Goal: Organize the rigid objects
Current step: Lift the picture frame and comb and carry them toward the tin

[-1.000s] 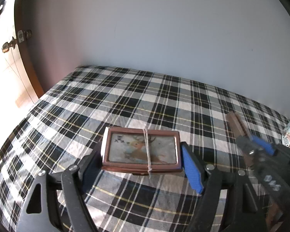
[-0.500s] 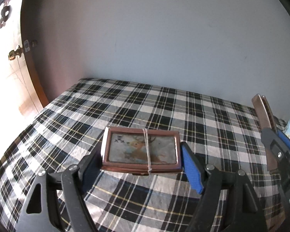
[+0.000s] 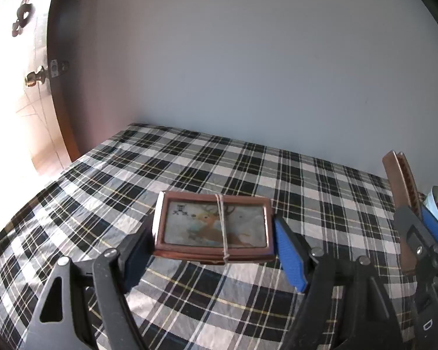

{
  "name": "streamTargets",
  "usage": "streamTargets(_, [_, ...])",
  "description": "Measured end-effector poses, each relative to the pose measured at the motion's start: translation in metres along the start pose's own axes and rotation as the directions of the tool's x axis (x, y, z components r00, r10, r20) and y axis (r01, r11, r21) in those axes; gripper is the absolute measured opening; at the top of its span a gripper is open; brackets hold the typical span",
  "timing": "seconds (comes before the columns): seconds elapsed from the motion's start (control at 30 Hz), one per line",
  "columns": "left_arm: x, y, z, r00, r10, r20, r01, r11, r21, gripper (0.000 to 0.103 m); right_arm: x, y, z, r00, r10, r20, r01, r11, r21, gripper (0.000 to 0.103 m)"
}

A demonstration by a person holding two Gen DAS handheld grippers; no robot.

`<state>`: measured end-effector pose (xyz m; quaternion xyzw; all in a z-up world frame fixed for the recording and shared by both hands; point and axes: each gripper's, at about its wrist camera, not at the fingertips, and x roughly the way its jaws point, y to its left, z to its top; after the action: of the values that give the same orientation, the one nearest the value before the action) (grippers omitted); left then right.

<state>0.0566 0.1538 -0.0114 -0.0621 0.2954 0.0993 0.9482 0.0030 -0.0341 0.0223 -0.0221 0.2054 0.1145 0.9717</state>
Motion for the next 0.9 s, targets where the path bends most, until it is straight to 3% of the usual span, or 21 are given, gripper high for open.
streamTargets(0.9, [-0.029, -0.015, -0.015, 0.999, -0.001, 0.047, 0.001, 1.000, 0.006, 0.077, -0.027, -0.005, -0.013, 1.000, -0.012, 0.001, 0.012, 1.000, -0.010, 0.027])
